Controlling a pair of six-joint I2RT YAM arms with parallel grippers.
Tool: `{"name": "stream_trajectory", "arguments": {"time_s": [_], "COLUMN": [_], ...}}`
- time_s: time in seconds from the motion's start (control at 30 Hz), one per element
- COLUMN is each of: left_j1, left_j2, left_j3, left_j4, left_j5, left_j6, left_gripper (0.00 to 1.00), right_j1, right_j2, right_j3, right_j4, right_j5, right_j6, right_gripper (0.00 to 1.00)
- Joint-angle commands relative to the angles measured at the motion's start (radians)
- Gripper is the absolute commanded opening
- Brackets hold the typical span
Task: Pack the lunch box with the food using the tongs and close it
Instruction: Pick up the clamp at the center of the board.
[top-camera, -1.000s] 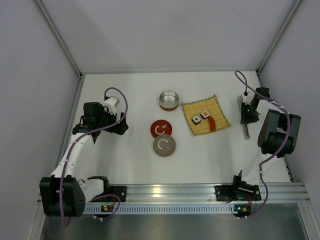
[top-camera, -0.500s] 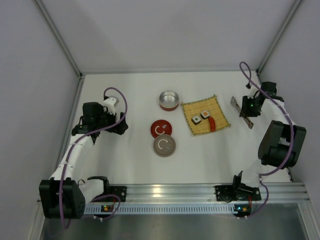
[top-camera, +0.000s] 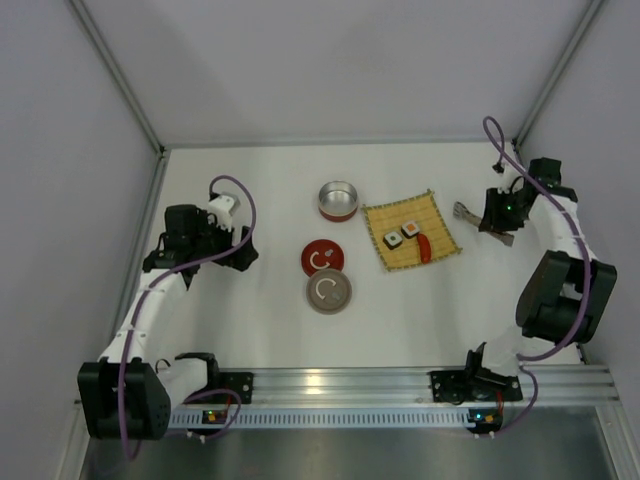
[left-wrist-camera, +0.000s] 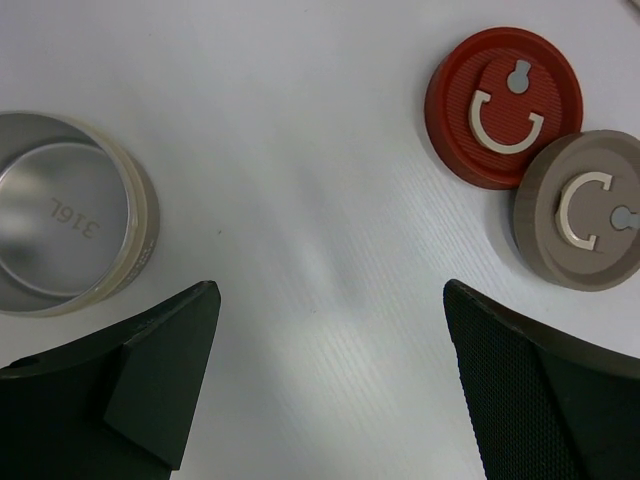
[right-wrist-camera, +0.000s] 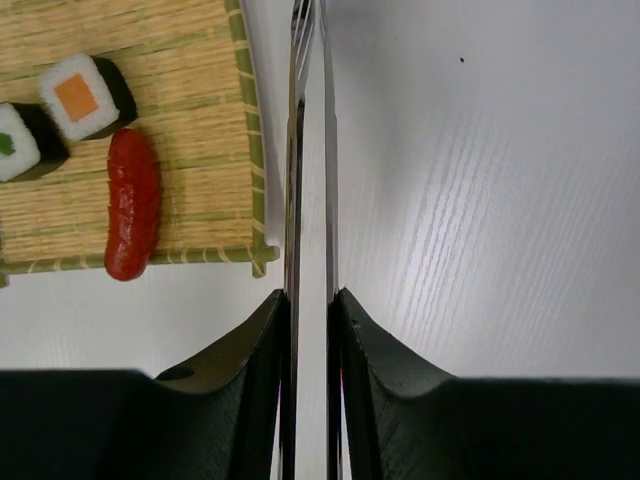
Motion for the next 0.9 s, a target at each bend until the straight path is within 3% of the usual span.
{"name": "stream_trajectory", "arguments": {"time_s": [0.0,0.27,0.37,0.5,0.63,0.73,0.87], "left_j1": [-0.004,-0.013,-0.048,-0.171,-0.257,-0.332,-0.505], "left_j2": [-0.065,-0.088,-0.073,0.0,0.056,0.093,0.123], "left_j3": [-0.002,0.067,0.158,0.296,0.351,0.371,0.397], "left_j4": [0.035,0.117,0.115,0.026,0.052,0.041,-0.02], "left_j5": [0.116,0.421,0.449,0.408,0.372,0.36,0.219], "left_j6": [0.048,0.137,0.213,0.339,0.37,0.446,0.582], "left_gripper": [0.98,0.98,0.98,0.99,0.98,0.98,0.98], "right_j1": [-0.006,0.028,0.093,0.236,0.412,0.48,0.549], "right_j2": [-0.098,-0.17,-0.188,-0.201,-0.202,-0.178,-0.132], "right_j3": [0.093,0.173,0.165,0.127,0.102,0.119,0.153], "right_j4": [-0.07,-0.202,-0.195,-0.144,-0.078,-0.086,-0.107], "right_j5": [-0.103,-0.359,-0.457,-0.519,-0.54,-0.576,-0.625], "right_j6": [-0.042,-0.039,0.006,0.076,0.126,0.125,0.129], "right_gripper": [0.25,0.23,0.22,0.21,0.21,0.21,0.21]}}
